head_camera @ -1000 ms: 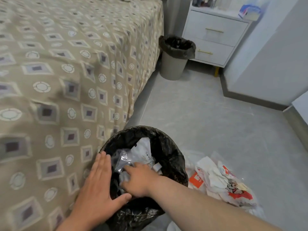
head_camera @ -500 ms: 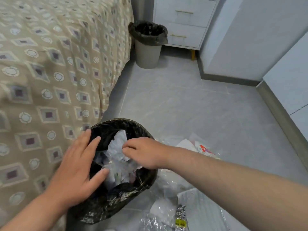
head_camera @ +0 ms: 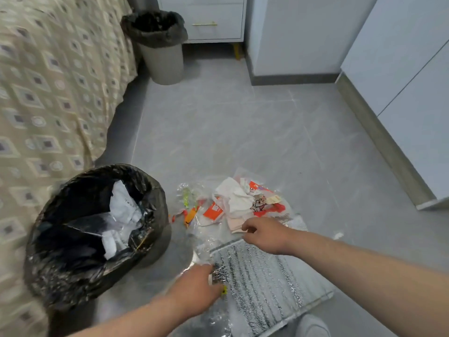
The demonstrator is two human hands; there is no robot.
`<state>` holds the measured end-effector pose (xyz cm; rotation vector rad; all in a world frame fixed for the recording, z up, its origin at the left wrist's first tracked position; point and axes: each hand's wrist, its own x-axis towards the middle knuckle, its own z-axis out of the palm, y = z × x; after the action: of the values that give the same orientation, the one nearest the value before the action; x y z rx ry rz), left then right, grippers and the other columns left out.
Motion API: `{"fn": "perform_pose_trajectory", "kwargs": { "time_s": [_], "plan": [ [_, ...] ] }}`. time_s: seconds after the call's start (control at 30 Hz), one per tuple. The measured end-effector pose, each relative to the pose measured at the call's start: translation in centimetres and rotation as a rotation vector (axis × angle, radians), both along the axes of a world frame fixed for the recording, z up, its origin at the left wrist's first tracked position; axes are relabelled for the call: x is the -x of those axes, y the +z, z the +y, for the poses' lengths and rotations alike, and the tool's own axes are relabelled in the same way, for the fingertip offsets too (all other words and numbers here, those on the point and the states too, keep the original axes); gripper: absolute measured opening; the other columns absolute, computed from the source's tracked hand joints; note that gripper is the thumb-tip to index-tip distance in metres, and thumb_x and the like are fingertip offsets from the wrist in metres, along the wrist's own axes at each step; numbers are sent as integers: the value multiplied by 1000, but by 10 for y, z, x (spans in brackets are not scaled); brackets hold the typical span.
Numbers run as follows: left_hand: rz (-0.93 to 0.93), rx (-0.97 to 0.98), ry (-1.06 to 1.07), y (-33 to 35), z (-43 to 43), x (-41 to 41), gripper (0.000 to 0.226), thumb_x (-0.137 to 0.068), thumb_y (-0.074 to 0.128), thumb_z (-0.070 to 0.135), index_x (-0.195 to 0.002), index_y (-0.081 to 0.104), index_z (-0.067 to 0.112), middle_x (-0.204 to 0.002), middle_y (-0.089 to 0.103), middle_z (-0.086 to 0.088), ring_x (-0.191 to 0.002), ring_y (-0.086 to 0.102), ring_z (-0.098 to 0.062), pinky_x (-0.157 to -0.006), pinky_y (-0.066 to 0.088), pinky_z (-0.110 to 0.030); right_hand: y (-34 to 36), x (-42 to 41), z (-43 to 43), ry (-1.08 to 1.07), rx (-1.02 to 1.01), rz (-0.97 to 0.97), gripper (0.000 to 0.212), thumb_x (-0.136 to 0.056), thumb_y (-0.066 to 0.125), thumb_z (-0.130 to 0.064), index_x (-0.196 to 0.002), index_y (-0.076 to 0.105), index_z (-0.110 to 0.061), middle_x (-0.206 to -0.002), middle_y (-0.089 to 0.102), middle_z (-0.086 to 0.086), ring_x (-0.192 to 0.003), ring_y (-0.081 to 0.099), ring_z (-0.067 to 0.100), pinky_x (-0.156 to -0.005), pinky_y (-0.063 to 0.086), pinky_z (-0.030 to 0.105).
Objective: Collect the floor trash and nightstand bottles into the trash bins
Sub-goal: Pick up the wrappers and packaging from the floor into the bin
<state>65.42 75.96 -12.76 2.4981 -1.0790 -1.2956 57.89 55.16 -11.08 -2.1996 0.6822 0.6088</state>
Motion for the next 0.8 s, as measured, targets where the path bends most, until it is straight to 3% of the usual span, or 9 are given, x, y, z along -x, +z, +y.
{"fn": "perform_pose_trajectory", "kwargs": {
  "time_s": [0.1, 0.2, 0.27, 0.33, 0.43, 0.53, 0.7, 0.8],
  "plan": [
    [-109, -65, 209, -51, 11, 8, 80, -72, 56, 62, -136, 35, 20, -141, 40, -3, -130, 38, -23, -106, 34, -34, -20, 8, -7, -99, -30, -22, 48, -91, 51, -40, -133, 50, -16, -130, 56, 6, -111, 56, 22, -93, 45, 31],
    [-124, -225, 530, -78, 24, 14, 125, -40, 61, 81, -141, 18, 22, -151, 20, -11, -140, 18, -28, -110, 26, -48, -38, 10, -10, -161, -27, -71, 50, -92, 50, -38, -136, 46, -17, -134, 53, 7, -108, 58, 22, -90, 46, 32],
    [-67, -297, 733, -93, 33, 22, 136, -31, 65, 81, -141, 13, 21, -151, 16, -17, -141, 10, -32, -108, 27, -54, -47, 12, -9, -174, -39, -75, 48, -93, 49, -38, -136, 45, -16, -131, 53, 7, -98, 61, 22, -82, 48, 32],
    [-11, -307, 817, -103, 37, 28, 136, -31, 72, 78, -140, 13, 21, -146, 19, -20, -136, 21, -41, -107, 33, -55, -52, 15, -9, -183, -43, -54, 48, -94, 48, -38, -137, 44, -16, -129, 54, 6, -91, 59, 19, -76, 46, 30],
    [71, -264, 845, -116, 40, 30, 122, -42, 84, 62, -136, 17, 24, -140, 21, -15, -125, 41, -44, -103, 41, -50, -56, 20, -10, -188, -38, -13, 46, -94, 49, -37, -135, 45, -15, -118, 58, 6, -89, 57, 19, -78, 46, 32],
    [72, -256, 810, -121, 39, 25, 92, -57, 85, 43, -127, 28, 23, -130, 30, -11, -112, 53, -37, -97, 46, -41, -58, 21, -12, -208, -45, -10, 40, -94, 50, -35, -128, 49, -14, -109, 63, 11, -76, 56, 19, -66, 46, 31],
    [21, -170, 718, -130, 41, 11, 24, -74, 60, 19, -96, 50, 15, -105, 57, -8, -93, 56, -27, -75, 42, -28, -65, 15, -12, -220, -42, -14, 39, -94, 50, -32, -127, 51, -13, -106, 63, 10, -75, 57, 19, -67, 46, 31],
    [-27, -77, 691, -128, 40, -4, 4, -81, 48, 12, -81, 51, 14, -83, 59, -6, -83, 59, -29, -69, 47, -31, -71, 10, -11, -219, -63, -6, 37, -94, 51, -30, -126, 52, -13, -106, 64, 9, -73, 56, 19, -63, 43, 30]
  ]
}}
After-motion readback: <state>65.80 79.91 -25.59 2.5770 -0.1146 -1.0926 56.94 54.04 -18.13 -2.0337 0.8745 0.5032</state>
